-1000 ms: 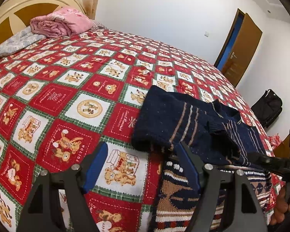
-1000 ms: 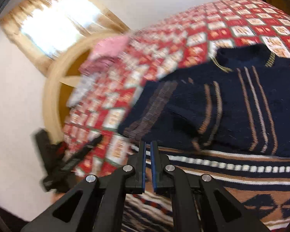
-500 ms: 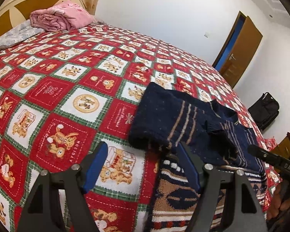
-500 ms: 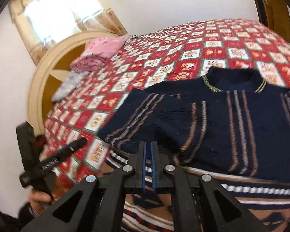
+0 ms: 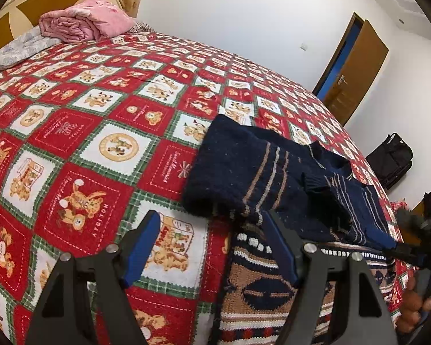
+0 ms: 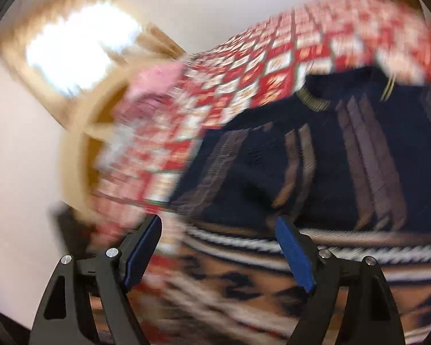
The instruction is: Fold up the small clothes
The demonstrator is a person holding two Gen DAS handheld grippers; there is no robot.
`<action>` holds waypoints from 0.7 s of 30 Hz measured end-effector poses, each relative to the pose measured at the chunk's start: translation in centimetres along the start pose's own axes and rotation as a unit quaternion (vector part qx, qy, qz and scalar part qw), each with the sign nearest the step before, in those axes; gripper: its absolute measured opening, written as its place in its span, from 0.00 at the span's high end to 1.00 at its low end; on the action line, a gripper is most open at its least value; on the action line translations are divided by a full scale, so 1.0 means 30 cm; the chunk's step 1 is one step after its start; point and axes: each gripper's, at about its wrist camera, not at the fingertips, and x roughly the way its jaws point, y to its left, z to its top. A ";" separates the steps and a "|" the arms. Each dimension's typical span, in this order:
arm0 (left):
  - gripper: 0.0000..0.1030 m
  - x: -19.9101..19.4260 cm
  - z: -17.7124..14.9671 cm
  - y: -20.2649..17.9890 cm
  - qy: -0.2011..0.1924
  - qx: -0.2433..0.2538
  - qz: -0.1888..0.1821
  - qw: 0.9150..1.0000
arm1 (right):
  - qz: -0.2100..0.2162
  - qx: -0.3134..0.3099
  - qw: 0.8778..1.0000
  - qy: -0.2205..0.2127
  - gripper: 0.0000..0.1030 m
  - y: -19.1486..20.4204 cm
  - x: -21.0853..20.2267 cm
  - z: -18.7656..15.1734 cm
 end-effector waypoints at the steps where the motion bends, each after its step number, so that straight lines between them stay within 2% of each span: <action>1: 0.26 0.000 -0.001 -0.003 0.001 0.001 0.000 1.000 | -0.015 -0.019 1.000 0.000 0.21 0.015 0.010 0.003; 4: 0.26 -0.004 -0.003 -0.006 -0.002 0.006 0.004 1.000 | -0.091 -0.110 0.990 -0.007 0.21 0.085 0.067 0.019; 7: 0.26 -0.002 0.000 -0.001 0.001 0.002 0.007 1.000 | -0.158 -0.185 0.970 -0.010 0.23 0.124 0.159 0.034; 8: 0.26 -0.002 0.000 0.003 0.002 0.001 0.009 1.000 | -0.173 -0.200 0.964 -0.005 0.28 0.119 0.191 0.041; 10: 0.26 -0.011 0.003 0.011 0.001 -0.001 0.015 1.000 | -0.197 -0.211 0.957 0.023 0.50 0.084 0.257 0.047; 11: 0.26 -0.015 0.003 0.015 -0.001 -0.002 0.016 1.000 | -0.209 -0.203 0.956 0.042 0.74 0.052 0.284 0.052; 12: 0.26 -0.022 0.005 0.019 -0.003 -0.002 0.018 1.000 | -0.211 -0.191 0.957 0.051 0.81 0.029 0.296 0.055; 14: 0.26 -0.035 0.011 0.029 -0.008 -0.002 0.024 1.000 | -0.204 -0.180 0.961 0.046 0.85 0.016 0.275 0.072; 15: 0.26 -0.041 0.013 0.036 -0.011 -0.004 0.028 1.000 | -0.199 -0.172 0.964 0.042 0.93 0.011 0.261 0.084; 18: 0.26 -0.036 0.018 0.050 -0.010 -0.013 0.032 0.999 | -0.180 -0.146 0.973 -0.004 0.94 -0.003 0.184 0.138; 21: 0.26 -0.032 0.018 0.044 -0.004 -0.017 0.024 1.000 | -0.152 -0.104 0.981 -0.067 0.94 -0.068 0.047 0.222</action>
